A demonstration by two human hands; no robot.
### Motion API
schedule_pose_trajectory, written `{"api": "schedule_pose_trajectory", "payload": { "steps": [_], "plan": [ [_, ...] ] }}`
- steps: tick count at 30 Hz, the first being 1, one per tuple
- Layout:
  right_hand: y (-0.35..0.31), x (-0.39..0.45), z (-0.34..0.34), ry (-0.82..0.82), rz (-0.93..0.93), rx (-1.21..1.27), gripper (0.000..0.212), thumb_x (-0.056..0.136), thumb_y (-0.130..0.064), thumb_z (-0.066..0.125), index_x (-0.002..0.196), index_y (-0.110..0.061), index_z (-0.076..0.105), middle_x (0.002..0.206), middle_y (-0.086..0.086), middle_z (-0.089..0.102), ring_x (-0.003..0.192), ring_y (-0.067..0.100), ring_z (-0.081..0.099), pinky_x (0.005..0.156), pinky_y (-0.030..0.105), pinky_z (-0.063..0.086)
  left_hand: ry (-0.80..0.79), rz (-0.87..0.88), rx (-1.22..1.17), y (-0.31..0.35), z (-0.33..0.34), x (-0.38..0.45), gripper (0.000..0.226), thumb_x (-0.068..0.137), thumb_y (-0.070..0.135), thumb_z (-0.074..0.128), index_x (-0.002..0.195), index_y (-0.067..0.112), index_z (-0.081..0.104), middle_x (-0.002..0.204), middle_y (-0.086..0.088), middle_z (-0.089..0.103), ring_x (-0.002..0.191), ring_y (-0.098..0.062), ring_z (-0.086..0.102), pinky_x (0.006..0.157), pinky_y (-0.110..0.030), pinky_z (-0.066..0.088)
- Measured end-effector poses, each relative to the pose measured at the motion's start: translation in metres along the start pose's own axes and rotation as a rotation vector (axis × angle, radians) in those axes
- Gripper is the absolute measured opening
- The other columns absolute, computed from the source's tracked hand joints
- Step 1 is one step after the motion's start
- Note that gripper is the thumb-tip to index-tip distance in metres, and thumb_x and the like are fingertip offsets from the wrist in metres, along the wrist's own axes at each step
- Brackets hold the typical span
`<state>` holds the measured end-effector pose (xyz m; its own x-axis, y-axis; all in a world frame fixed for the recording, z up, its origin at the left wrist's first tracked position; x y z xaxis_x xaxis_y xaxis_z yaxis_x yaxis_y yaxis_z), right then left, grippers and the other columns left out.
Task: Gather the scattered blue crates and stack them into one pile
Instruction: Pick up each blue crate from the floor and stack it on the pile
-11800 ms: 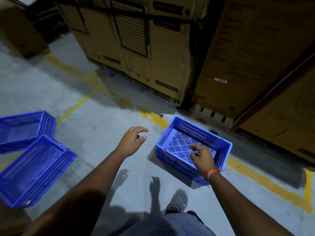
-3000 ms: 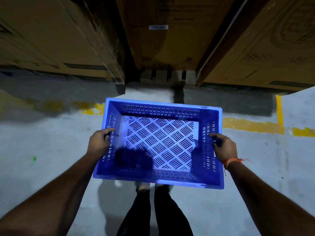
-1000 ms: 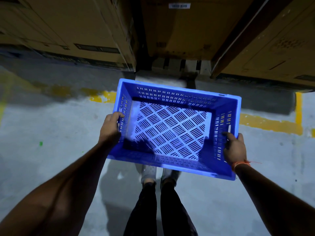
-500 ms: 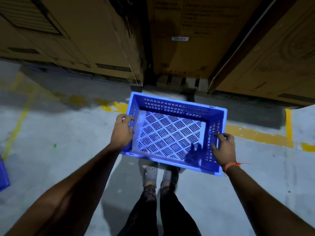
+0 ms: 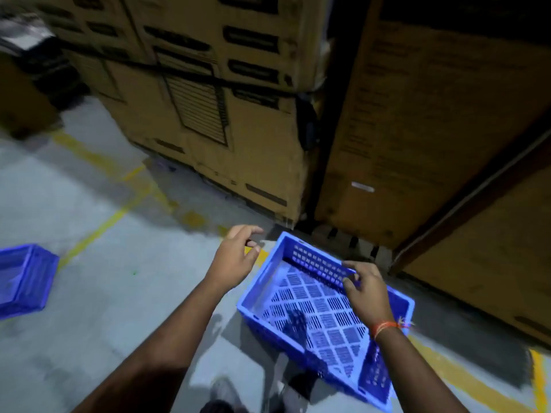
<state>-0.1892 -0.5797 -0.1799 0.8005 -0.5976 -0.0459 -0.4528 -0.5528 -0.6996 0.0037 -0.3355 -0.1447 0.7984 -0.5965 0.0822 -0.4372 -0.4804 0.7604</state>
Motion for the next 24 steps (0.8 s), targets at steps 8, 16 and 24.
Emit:
{"api": "schedule_pose_trajectory", "payload": {
  "steps": [8,16,24],
  "plan": [
    [-0.148,0.036,0.079,-0.185,-0.311,0.019,0.033,0.080,0.000,0.064,0.108,-0.018,0.070,0.104,0.003,0.057,0.081,-0.004,0.053,0.075,0.002,0.036,0.282,-0.227,0.002,-0.055,-0.137,-0.076,0.033,0.088,0.011,0.060,0.119,0.025,0.061,0.118,0.004,0.054,0.088,-0.001,0.064,0.075,-0.003,0.042],
    [-0.278,0.002,0.204,-0.428,-0.538,0.051,0.035,0.081,0.001,0.063,0.109,-0.018,0.070,0.105,0.003,0.056,0.075,-0.001,0.057,0.067,-0.002,0.039,0.493,-0.447,0.033,-0.133,-0.250,-0.186,0.031,0.089,0.015,0.061,0.117,0.029,0.061,0.121,0.005,0.054,0.079,-0.001,0.067,0.083,-0.015,0.045],
    [-0.381,-0.048,0.325,-0.697,-0.706,0.051,0.035,0.085,-0.003,0.061,0.111,-0.024,0.068,0.112,-0.002,0.055,0.081,-0.004,0.062,0.067,0.002,0.042,0.700,-0.639,0.056,-0.190,-0.323,-0.298,0.030,0.087,0.016,0.063,0.114,0.031,0.062,0.118,0.008,0.054,0.079,-0.003,0.068,0.083,-0.013,0.046]
  ]
}}
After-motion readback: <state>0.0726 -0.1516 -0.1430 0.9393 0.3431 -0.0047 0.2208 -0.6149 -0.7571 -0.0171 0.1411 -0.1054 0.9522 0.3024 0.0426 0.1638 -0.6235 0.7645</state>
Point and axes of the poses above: each hand's wrist, its own x-axis towards the middle knuckle, its own z-axis out of the palm, y = z × x, the point moved 4 cm from there along x, towards the middle knuckle
